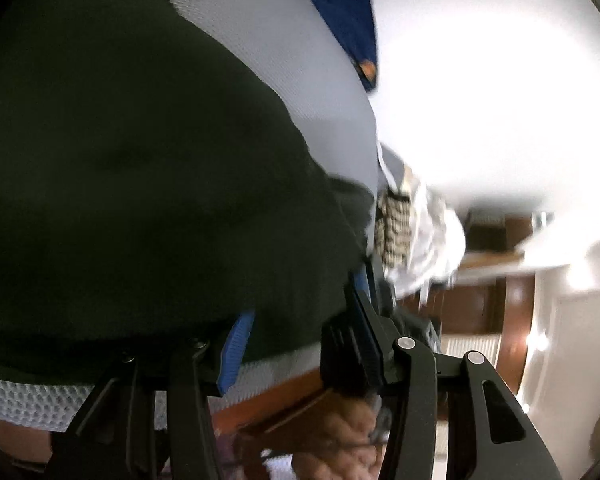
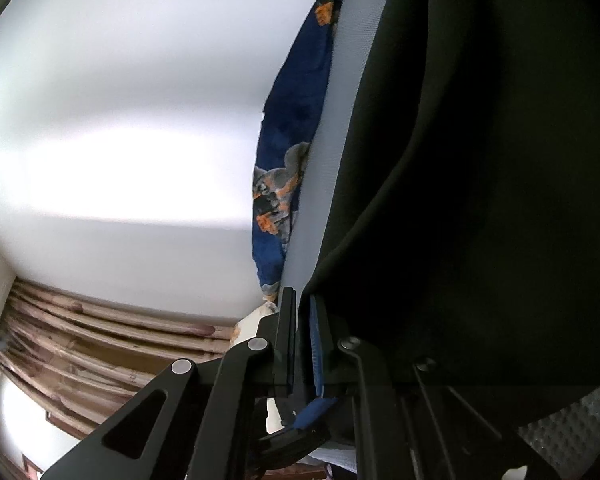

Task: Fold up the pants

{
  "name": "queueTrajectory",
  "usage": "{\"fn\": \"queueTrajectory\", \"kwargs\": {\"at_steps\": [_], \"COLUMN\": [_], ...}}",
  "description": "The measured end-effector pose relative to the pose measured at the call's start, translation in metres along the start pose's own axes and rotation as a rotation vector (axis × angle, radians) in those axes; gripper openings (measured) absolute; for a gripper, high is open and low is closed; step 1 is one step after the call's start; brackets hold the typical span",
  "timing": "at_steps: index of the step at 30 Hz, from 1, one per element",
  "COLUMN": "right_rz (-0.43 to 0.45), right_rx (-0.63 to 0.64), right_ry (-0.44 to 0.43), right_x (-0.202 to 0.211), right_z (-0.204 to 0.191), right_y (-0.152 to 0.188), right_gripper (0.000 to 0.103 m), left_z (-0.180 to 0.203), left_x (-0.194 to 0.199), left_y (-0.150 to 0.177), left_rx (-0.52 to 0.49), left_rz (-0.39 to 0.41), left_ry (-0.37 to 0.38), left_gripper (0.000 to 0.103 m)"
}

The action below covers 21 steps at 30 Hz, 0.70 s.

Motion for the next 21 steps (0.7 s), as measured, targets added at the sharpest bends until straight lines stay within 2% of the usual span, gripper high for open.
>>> {"fn": "queueTrajectory", "kwargs": {"at_steps": [2,6,12,14,16,17,19,20,21], "right_rz": [0.001,0.002,-0.003,-0.016,-0.019,-0.014,0.0,0.007,0.025], "right_rx": [-0.022,-0.021,-0.04,-0.079,-0.119,-0.109,-0.107,-0.119,-0.139], "right_ry": [0.003,0.029,0.017,0.007,0.02,0.041,0.061,0.065,0.074], "right_x": [0.002,0.006,0.015,0.017,0.021,0.025,0.029,0.031,0.033], "right_z": [0.001,0.001,0.005,0.01,0.018,0.022,0.028,0.03,0.035], "right_y": [-0.001,-0.002,-0.007,-0.006,-0.007,-0.009,-0.013,-0.016,-0.02], "right_gripper": [0.009,0.007,0.007,0.009,0.01,0.01,0.014,0.025,0.044], "left_z": [-0.002,-0.003,0.004,0.005,0.004,0.004,0.009,0.013,0.017], "left_x": [0.0,-0.011,-0.029,-0.036,-0.043,-0.043,-0.043,-0.043,-0.043], "left_y": [-0.003,-0.009,-0.019,-0.018,-0.015,-0.015,-0.013,-0.013,-0.013], "left_rx": [0.021,0.042,0.051,0.066,0.066,0.074,0.077,0.073,0.075], "left_rz": [0.06,0.129,0.201,0.18,0.156,0.15,0.138,0.138,0.142], "left_ry": [-0.016,-0.044,0.006,0.016,0.003,0.007,0.029,0.041,0.053], "left_gripper": [0.052,0.053,0.053,0.047,0.035,0.034,0.034,0.034,0.034]}}
Point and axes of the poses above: each gripper's, at about its wrist camera, not at the fingertips, and x roughly against the way its jaws point, z to its right, y to its underside, the point moved 8 cm from there along -x, roughly the way its jaws point, and after that the axes turned 14 degrees about z, right-handed, at the moved point
